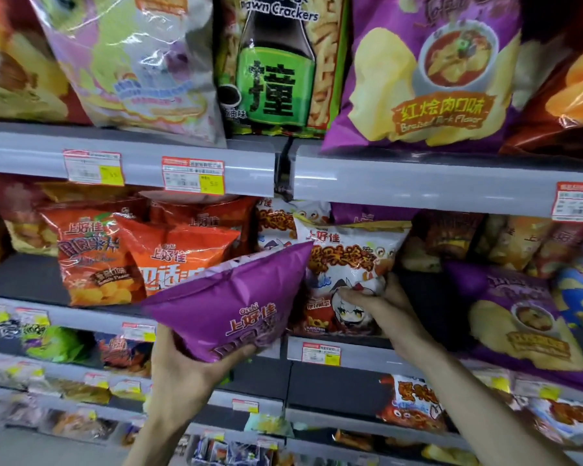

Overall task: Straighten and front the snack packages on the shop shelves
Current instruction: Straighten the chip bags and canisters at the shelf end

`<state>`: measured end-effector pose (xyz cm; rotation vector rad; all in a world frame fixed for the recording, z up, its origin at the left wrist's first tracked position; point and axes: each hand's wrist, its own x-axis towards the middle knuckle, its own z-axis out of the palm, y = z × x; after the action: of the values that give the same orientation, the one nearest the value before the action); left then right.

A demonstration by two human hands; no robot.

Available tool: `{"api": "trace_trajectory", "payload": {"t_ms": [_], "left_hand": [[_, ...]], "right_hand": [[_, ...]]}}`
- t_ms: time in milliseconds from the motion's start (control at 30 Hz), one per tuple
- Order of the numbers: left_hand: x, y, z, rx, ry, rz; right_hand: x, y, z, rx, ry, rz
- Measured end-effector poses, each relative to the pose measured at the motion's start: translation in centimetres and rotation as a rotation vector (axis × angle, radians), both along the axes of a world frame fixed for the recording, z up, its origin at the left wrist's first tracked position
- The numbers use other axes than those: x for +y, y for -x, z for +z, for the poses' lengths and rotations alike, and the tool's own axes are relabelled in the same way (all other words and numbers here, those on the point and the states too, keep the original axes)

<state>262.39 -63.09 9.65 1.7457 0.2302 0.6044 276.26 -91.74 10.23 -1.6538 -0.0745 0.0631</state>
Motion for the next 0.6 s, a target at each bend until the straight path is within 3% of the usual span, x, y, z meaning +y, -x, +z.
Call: {"api": "trace_trajectory", "payload": {"t_ms": [200,400,600], "left_hand": [[5.8,3.3,-1.3,-0.041,0.167,0.141],[8.6,5.6,-1.9,-0.008,0.315,0.091],[7.6,5.9,-1.6,0.052,0.280,-0.009]], "right_hand": [[4.1,0.2,-1.4,-0.057,0.045,-0.034],[8.8,0.5,-1.7,-0.090,0.036,-0.034],[10.5,-0.2,-1.7,-0.060,0.002,-0.028]]}}
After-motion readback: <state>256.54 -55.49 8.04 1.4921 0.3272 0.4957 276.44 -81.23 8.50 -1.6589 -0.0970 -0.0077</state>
